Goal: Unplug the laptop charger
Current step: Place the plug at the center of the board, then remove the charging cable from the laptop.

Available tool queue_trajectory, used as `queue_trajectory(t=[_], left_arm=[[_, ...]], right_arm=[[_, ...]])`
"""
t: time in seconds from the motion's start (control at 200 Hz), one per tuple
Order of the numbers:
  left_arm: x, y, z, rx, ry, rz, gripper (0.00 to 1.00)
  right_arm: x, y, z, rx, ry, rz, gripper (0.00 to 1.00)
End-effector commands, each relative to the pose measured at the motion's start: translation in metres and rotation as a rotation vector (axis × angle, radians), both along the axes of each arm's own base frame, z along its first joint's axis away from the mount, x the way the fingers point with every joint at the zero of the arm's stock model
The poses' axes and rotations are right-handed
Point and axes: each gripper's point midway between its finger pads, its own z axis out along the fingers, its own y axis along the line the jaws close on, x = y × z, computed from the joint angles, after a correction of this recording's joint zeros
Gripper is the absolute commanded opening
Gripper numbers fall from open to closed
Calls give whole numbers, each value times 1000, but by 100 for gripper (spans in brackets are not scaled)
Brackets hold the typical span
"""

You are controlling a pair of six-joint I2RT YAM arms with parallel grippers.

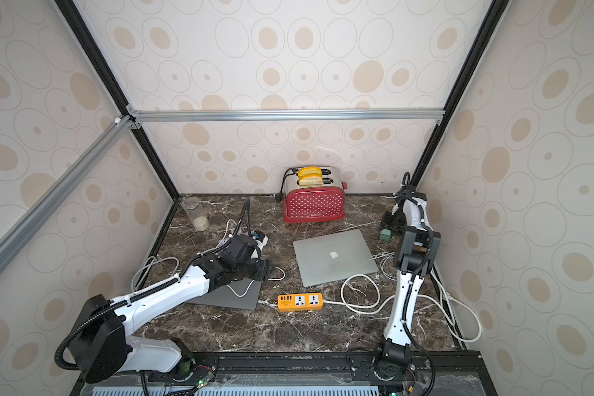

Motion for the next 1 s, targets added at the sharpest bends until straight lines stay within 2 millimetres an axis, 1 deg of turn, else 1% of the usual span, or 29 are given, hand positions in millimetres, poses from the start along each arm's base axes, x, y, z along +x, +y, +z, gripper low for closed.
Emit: queue_trajectory(t=[0.0,0.06,0.125,0.185,0.24,0.245,0.255,0.27,0.29,0.3,0.356,0.386,0.476,0.576,0.651,0.676,0.686,0.696,0.711,0.771,0.841,0.891,0.996], left_arm=[[2,11,11,30,-25,24,66],[1,16,12,52,-25,33,66],[2,22,12,80,-24,46,66],[4,29,12,102,-19,68,66],[5,36,10,104,-5,92,65],[5,36,10,105,-2,94,65],[6,37,9,104,0,100,64],[6,40,8,102,7,108,64],[7,42,7,98,13,117,63],[7,44,6,97,17,123,63],[7,51,2,84,36,154,62],[7,56,-1,76,46,172,61],[6,69,-12,59,80,227,60],[6,81,-22,63,105,269,59],[3,89,-27,76,126,294,58],[2,92,-29,80,130,303,57],[2,93,-30,83,133,306,57],[1,94,-30,82,135,311,57],[0,95,-32,84,139,316,57],[-3,100,-37,85,154,335,57],[-9,106,-44,84,174,361,56],[-13,111,-50,84,192,380,56],[-23,118,-60,78,219,422,55]], right_arm=[[-5,-5,16,-21,-8,10,60],[-4,-4,27,-34,-47,22,61],[-3,-2,47,-58,-118,43,64],[-1,5,67,-71,-203,75,67],[1,16,88,-70,-285,108,69],[0,18,90,-69,-292,111,70],[1,20,94,-67,-310,119,74],[1,25,99,-63,-334,134,83],[2,33,106,-56,-366,156,90],[2,37,110,-51,-382,168,92],[1,64,128,-17,-463,248,93],[-1,82,137,5,-505,299,92],[-6,134,152,46,-586,425,91],[-19,194,155,77,-638,560,90],[-33,241,153,85,-685,677,88],[-38,255,153,82,-702,718,87],[-39,257,152,79,-708,728,87],[-43,269,151,85,-716,757,86],[-47,280,151,84,-727,785,86],[-62,311,144,83,-764,877,83],[-78,340,137,96,-806,970,80],[-92,361,131,142,-826,1039,75],[-115,391,119,216,-861,1141,69]])
